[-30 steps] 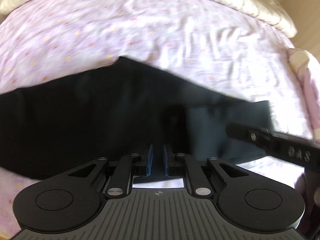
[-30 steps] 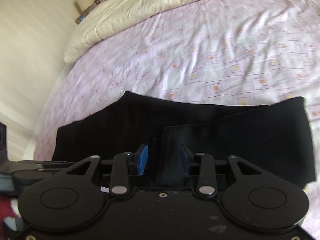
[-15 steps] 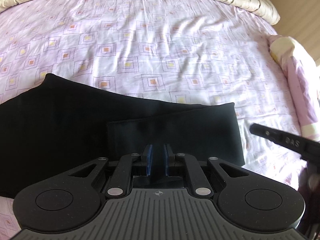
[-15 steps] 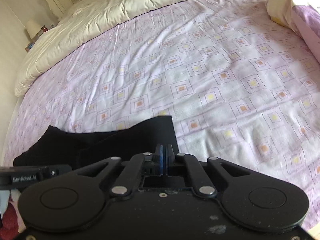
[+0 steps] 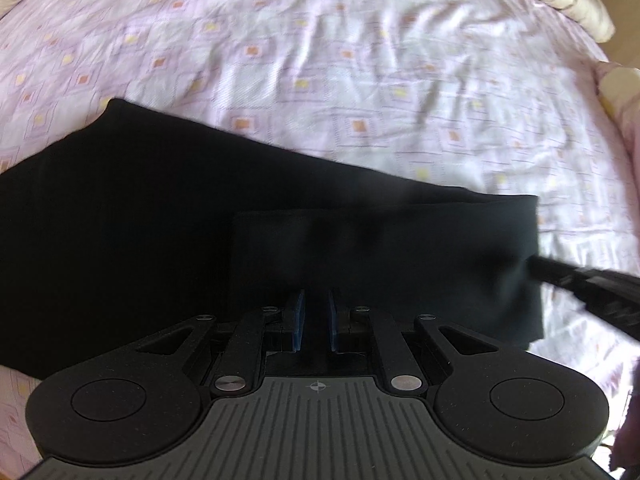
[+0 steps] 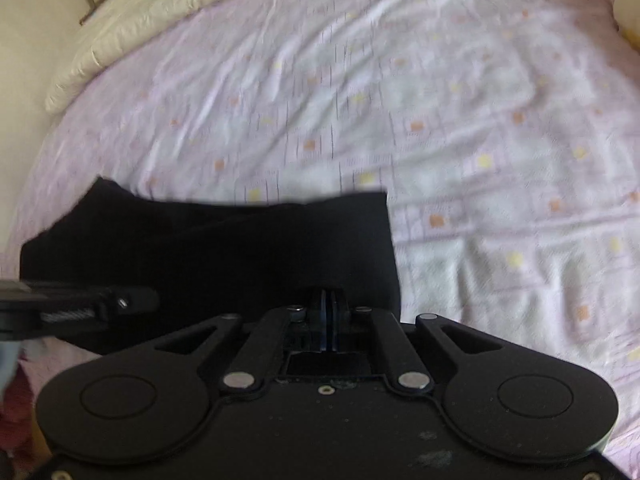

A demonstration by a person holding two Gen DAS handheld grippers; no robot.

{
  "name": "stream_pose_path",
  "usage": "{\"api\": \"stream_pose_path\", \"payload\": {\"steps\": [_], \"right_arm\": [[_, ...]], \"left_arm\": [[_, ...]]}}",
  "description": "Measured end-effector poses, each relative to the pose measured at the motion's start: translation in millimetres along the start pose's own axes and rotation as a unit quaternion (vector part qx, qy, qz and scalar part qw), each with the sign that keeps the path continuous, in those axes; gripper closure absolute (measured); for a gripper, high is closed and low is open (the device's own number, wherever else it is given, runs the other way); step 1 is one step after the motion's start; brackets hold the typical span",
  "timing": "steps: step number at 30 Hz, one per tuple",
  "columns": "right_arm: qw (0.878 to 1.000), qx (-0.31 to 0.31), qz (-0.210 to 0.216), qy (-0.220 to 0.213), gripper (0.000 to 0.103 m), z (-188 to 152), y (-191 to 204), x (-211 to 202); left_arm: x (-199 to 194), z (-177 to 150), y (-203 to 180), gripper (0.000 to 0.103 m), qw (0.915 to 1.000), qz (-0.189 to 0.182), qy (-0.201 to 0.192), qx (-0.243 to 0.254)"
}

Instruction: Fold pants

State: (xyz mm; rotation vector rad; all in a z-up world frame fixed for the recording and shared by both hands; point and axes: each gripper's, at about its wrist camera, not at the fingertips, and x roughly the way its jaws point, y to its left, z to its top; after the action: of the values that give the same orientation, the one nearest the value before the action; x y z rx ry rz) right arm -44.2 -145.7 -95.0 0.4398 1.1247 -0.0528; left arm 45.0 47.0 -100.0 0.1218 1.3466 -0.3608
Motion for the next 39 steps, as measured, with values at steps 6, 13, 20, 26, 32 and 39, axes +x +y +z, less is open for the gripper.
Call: {"api": "stream_pose_path", "payload": {"steps": [6, 13, 20, 26, 32, 39], "right_arm": [[1.0, 0.016, 0.004, -0.01, 0.095, 29, -7, 11], [0.999, 0.027, -0.016, 0.029, 0.103, 49, -12, 46], [1.0, 0.012, 0.01, 0.006, 0.091, 46, -13, 18], [0.999, -0.037, 0.033, 0.003, 0.088, 20, -10, -15], [0.996, -0.072, 0.028, 0.041, 0.085, -15, -8, -8], [0.997, -0.07, 0.016, 0.043, 0.083, -28, -11, -1]], "left_arm": [[8, 2, 10, 0.092, 0.9997, -0.002, 0.005, -0.024], [6, 1, 16, 0.092, 0.9994, -0.008, 0.001, -0.034], [-22, -25, 37, 0.091, 0.9967, 0.01, -0.022, -0.078], [-42, -55, 59, 0.091, 0.9926, 0.034, -0.023, -0.114], [-55, -84, 74, 0.091, 0.9871, 0.051, -0.014, -0.151], [-76, -103, 84, 0.091, 0.9867, 0.07, -0.024, -0.144]]}}
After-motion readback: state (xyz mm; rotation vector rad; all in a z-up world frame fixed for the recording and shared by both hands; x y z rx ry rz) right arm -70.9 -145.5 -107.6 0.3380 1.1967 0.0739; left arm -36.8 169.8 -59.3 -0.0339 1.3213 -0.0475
